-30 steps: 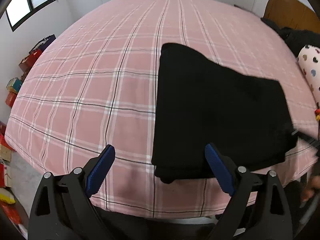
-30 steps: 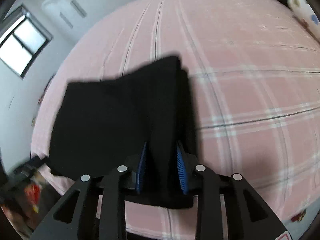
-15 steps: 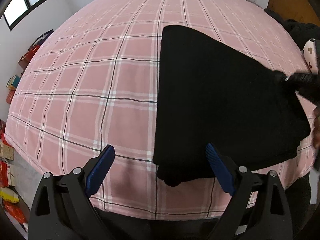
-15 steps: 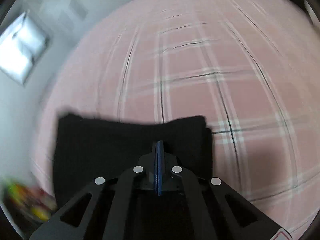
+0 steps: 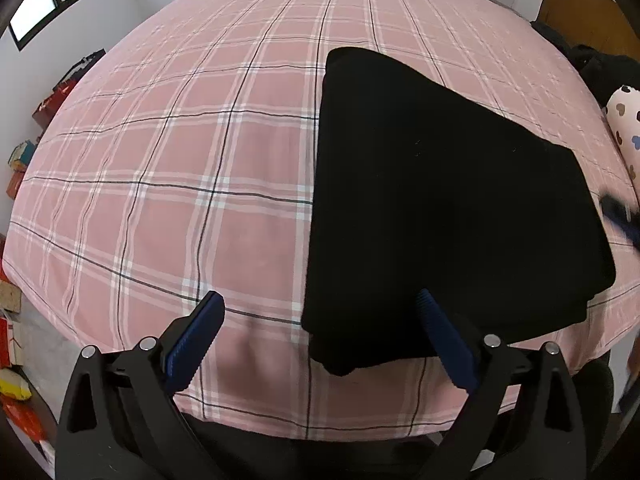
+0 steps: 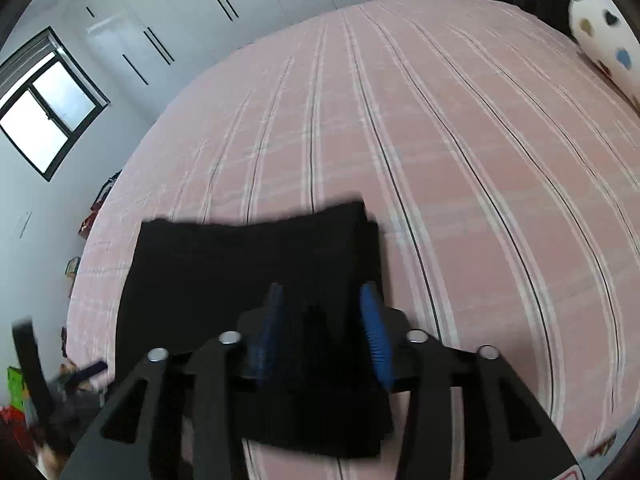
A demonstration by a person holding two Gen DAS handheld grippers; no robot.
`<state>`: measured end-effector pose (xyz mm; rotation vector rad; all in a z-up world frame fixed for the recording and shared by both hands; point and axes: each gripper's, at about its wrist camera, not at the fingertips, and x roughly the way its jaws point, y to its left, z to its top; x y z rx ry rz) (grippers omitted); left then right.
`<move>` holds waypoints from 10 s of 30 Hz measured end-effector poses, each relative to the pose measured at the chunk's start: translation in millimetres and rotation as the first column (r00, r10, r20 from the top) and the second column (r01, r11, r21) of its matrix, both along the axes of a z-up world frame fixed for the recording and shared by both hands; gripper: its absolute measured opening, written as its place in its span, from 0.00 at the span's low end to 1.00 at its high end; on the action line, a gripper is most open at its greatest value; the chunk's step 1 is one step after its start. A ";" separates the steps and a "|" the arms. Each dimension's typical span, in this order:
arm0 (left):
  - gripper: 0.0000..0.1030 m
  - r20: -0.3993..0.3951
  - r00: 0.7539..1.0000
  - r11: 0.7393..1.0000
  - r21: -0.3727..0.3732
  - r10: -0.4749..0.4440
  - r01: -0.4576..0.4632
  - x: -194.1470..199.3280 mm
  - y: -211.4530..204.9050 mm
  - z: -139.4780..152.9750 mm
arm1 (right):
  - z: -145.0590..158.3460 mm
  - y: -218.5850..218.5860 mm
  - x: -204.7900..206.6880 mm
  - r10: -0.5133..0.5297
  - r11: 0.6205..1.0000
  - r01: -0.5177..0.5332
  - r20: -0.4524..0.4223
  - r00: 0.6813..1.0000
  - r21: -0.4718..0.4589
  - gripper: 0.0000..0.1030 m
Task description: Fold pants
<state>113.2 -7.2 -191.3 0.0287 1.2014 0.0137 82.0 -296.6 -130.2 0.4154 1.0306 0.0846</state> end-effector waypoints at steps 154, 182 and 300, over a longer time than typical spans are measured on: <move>0.78 0.168 0.971 0.876 -0.425 -0.173 0.229 -43.6 -22.7 63.3 | -21.8 -30.3 -17.0 0.049 0.951 -0.031 -0.051 0.997 0.307 0.54; 0.85 0.150 0.985 0.994 -0.058 -0.079 0.089 -1.6 7.0 53.6 | 19.3 -8.3 28.8 0.136 0.990 -0.140 0.090 0.987 0.032 0.30; 0.32 0.090 0.986 0.948 -0.276 -0.141 0.161 -110.1 53.0 138.2 | 98.1 62.7 -153.6 0.183 0.950 -0.199 0.087 0.979 0.240 0.39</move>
